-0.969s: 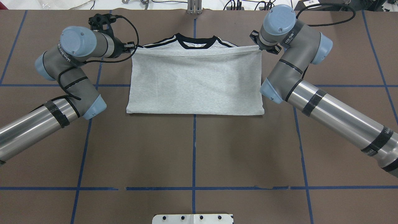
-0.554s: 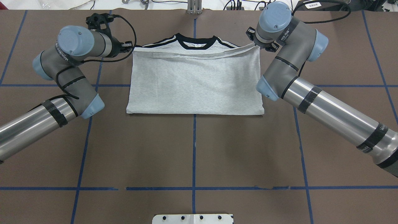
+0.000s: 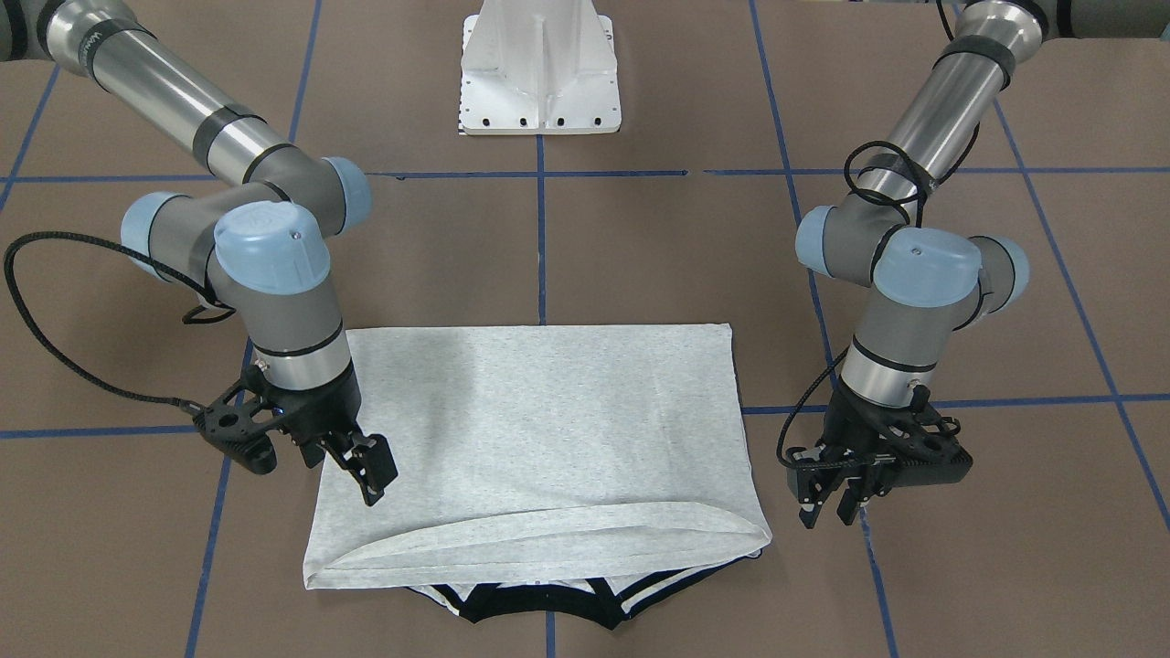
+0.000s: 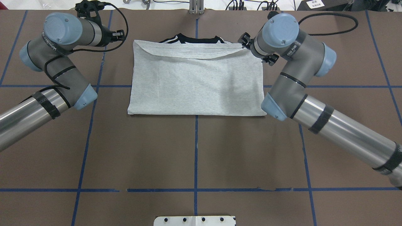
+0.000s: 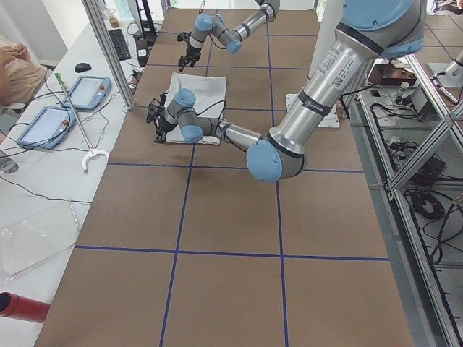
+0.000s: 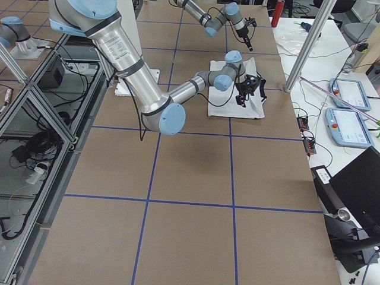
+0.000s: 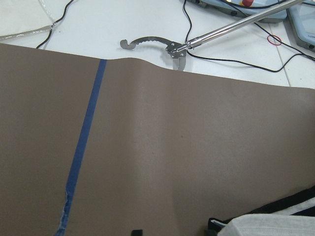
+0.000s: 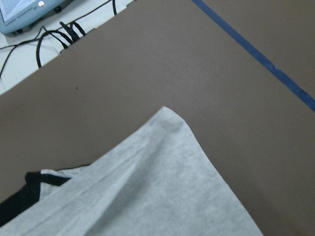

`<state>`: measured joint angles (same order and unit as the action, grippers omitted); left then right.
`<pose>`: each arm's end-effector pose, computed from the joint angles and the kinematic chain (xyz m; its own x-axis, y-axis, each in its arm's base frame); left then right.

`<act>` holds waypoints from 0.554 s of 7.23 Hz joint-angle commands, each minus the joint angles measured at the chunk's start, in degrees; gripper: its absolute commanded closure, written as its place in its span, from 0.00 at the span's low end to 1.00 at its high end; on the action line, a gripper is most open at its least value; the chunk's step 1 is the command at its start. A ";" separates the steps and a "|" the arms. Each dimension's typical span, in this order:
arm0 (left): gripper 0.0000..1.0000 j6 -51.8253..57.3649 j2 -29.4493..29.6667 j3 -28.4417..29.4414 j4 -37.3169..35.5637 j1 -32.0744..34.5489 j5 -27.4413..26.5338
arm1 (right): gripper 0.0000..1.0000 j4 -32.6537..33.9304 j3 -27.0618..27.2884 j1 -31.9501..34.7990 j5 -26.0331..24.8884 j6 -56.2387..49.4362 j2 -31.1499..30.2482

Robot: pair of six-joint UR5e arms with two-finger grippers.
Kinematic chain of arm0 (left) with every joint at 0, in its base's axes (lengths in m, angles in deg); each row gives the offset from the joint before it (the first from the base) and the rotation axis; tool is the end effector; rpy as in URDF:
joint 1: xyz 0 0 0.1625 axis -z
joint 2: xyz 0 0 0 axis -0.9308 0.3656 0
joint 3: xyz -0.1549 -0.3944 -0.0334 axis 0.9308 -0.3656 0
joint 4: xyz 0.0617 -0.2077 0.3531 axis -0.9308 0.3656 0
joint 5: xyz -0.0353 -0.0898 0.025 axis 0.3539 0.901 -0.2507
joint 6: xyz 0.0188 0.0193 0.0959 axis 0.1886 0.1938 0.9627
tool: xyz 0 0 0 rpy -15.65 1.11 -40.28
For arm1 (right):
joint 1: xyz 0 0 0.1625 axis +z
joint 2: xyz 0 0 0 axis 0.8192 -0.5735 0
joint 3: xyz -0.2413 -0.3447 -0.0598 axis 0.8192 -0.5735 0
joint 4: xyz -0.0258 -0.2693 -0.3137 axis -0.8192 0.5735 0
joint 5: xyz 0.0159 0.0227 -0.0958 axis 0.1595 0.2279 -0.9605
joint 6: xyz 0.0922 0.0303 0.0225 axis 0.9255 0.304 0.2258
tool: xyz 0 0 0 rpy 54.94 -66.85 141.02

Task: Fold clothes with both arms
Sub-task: 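Release the folded hem with both grippers and lift the right gripper away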

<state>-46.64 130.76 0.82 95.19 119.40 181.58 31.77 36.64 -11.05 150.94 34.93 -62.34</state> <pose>0.3913 -0.6708 0.3734 0.5874 -0.0469 -0.8080 0.4920 0.8133 0.3105 -0.4458 -0.5990 0.3173 0.4067 0.5373 0.7388 -0.6733 0.7229 -0.1552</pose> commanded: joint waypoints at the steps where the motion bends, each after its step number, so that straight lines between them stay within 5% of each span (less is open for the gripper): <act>1: 0.46 0.14 -0.04 0.02 -0.16 0.05 0.05 | 0.01 -0.61 12.43 -4.30 -0.07 6.66 -12.40; 4: 0.45 0.14 0.05 -0.06 -0.16 -0.13 0.05 | 0.01 -0.61 14.41 -8.44 -0.43 13.17 -16.58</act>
<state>-46.44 130.77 0.83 95.03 119.31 181.64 31.18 50.51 -18.05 150.60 45.07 -77.49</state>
